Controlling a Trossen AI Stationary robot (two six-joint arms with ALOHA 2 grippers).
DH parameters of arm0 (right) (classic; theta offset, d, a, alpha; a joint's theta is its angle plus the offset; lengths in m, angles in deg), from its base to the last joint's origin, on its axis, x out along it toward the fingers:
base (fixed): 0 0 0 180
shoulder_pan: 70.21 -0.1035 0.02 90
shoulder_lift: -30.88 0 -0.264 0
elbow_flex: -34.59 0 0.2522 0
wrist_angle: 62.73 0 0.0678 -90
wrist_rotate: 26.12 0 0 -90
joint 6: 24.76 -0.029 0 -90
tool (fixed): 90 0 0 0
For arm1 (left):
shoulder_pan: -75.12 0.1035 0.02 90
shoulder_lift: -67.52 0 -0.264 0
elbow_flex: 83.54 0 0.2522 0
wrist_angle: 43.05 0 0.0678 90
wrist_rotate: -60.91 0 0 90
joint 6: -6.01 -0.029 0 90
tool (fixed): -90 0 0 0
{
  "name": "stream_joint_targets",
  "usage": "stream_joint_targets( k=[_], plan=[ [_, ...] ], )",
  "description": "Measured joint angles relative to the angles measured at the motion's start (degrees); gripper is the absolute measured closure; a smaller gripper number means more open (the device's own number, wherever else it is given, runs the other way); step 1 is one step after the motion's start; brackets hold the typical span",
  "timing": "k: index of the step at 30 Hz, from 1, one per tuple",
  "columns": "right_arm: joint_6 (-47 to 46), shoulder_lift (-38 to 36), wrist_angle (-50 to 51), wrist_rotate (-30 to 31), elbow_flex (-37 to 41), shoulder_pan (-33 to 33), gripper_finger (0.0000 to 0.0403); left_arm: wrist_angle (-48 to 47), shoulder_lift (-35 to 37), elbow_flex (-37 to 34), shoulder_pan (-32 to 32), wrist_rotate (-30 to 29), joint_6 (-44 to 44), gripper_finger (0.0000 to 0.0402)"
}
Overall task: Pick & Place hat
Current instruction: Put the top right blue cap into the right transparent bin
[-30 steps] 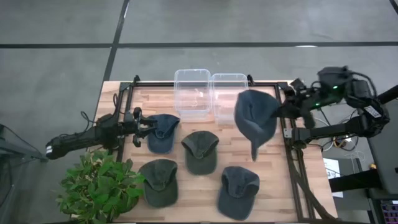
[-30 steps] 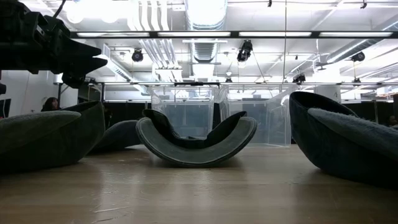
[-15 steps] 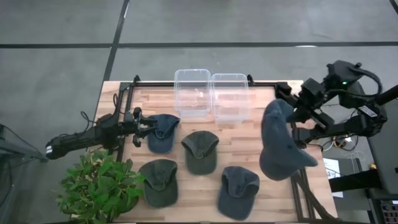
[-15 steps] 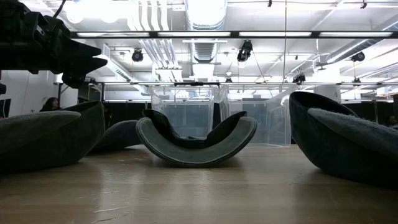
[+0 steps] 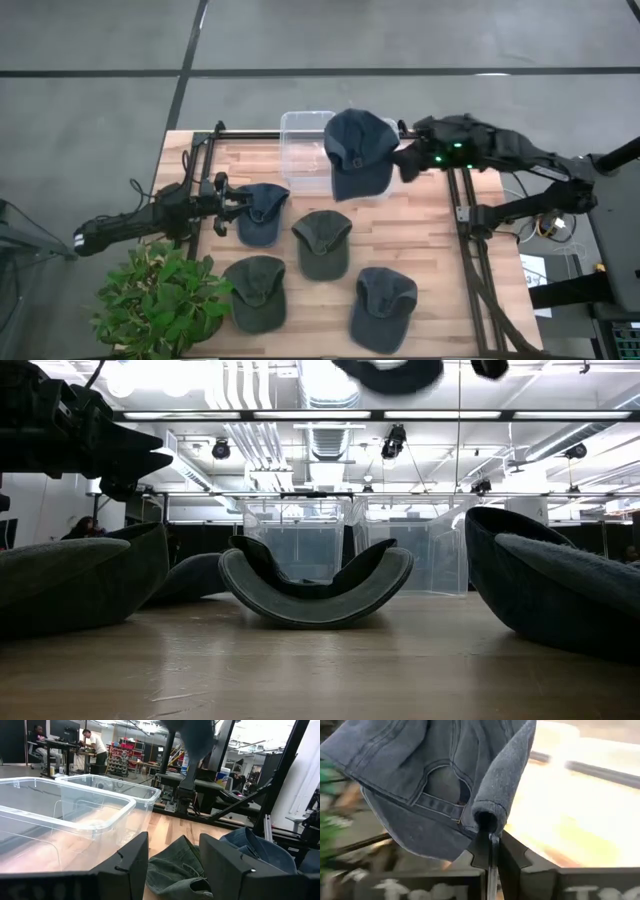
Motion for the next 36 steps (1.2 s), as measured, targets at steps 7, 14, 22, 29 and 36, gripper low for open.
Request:
stream_joint_targets(
  k=[7,14,22,29,36],
  plan=[
    [3.5,3.7,0.8,-0.2,1.6,11.7,0.039,0.0,0.0,0.0,0.0,0.0,0.0,0.0232],
    [7.8,8.4,0.9,-10.1,1.8,23.8,0.039,0.0,0.0,0.0,0.0,0.0,0.7,0.0232],
    [7.9,14.6,4.5,-14.1,1.8,28.3,0.039,0.0,0.0,0.0,0.0,0.0,1.2,0.0232],
    [7.7,18.8,7.3,-12.9,1.8,28.6,0.039,0.0,0.0,0.0,0.0,0.0,1.1,0.0232],
    [6.4,20.7,7.3,-12.8,1.8,28.5,0.0376,0.0,0.0,0.0,0.0,0.0,0.2,0.0232]
  ],
)
